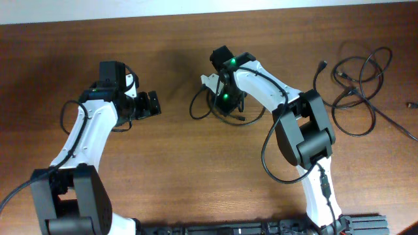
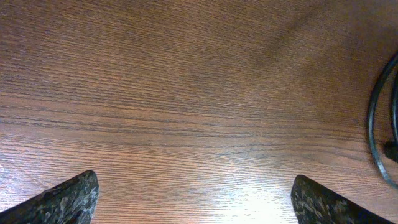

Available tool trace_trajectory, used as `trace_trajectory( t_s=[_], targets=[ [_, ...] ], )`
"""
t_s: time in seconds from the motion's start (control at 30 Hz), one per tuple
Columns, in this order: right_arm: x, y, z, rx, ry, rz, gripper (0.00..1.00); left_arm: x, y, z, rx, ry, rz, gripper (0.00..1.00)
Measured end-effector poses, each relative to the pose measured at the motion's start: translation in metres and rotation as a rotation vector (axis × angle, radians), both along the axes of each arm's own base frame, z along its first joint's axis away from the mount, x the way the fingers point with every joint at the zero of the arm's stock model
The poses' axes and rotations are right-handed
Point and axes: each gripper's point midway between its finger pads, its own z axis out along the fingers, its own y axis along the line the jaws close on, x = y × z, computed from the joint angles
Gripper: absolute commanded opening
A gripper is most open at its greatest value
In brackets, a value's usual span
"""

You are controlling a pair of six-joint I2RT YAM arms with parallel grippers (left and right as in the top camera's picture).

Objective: Untangle cables

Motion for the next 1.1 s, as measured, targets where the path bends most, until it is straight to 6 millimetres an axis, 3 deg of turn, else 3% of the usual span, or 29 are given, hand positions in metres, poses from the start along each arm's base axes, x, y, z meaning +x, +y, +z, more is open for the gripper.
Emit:
trace_trajectory(
  t_s=[0.13, 0.23, 0.37, 0.43, 0.5, 0.53, 0.57, 0.6, 0.7, 0.73, 0.8, 0.93, 1.0, 1.1],
  targets=[
    [-0.011, 0.000, 0.002, 0.008, 0.060, -0.026, 0.04, 0.000, 0.000, 0.000, 0.000, 0.000, 0.000, 0.99],
    [-0.005, 0.003, 0.022, 0.023, 0.050, -0.044, 0.04, 0.000, 0.000, 0.000, 0.000, 0.000, 0.000, 0.99],
    [0.038, 0.013, 0.110, 0.114, -0.158, -0.089, 0.04, 0.000, 0.000, 0.000, 0.000, 0.000, 0.000, 0.99],
    [0.066, -0.001, 0.186, 0.143, -0.354, -0.175, 0.04, 0.000, 0.000, 0.000, 0.000, 0.000, 0.000, 0.99],
    [0.079, -0.027, 0.248, 0.141, -0.509, -0.266, 0.04, 0.000, 0.000, 0.000, 0.000, 0.000, 0.000, 0.99],
    [0.081, -0.039, 0.268, 0.131, -0.558, -0.311, 0.04, 0.000, 0.000, 0.000, 0.000, 0.000, 0.000, 0.99],
    [0.085, -0.064, 0.300, 0.104, -0.644, -0.391, 0.04, 0.000, 0.000, 0.000, 0.000, 0.000, 0.000, 0.99],
    [0.085, -0.105, 0.339, 0.055, -0.747, -0.526, 0.04, 0.000, 0.000, 0.000, 0.000, 0.000, 0.000, 0.99],
    [0.078, -0.166, 0.378, -0.018, -0.856, -0.754, 0.04, 0.000, 0.000, 0.000, 0.000, 0.000, 0.000, 0.99],
    [0.068, -0.208, 0.398, -0.086, -0.922, -0.873, 0.04, 0.000, 0.000, 0.000, 0.000, 0.000, 0.000, 0.99],
    [0.056, -0.253, 0.415, -0.132, -0.968, -1.013, 0.04, 0.000, 0.000, 0.000, 0.000, 0.000, 0.000, 0.99],
    [0.033, -0.313, 0.430, -0.183, -0.999, -1.191, 0.04, 0.000, 0.000, 0.000, 0.000, 0.000, 0.000, 0.99],
    [0.026, -0.324, 0.425, -0.192, -0.967, -1.219, 0.04, 0.000, 0.000, 0.000, 0.000, 0.000, 0.000, 0.99],
    [0.026, -0.324, 0.410, -0.187, -0.902, -1.216, 0.04, 0.000, 0.000, 0.000, 0.000, 0.000, 0.000, 0.99]
  ],
)
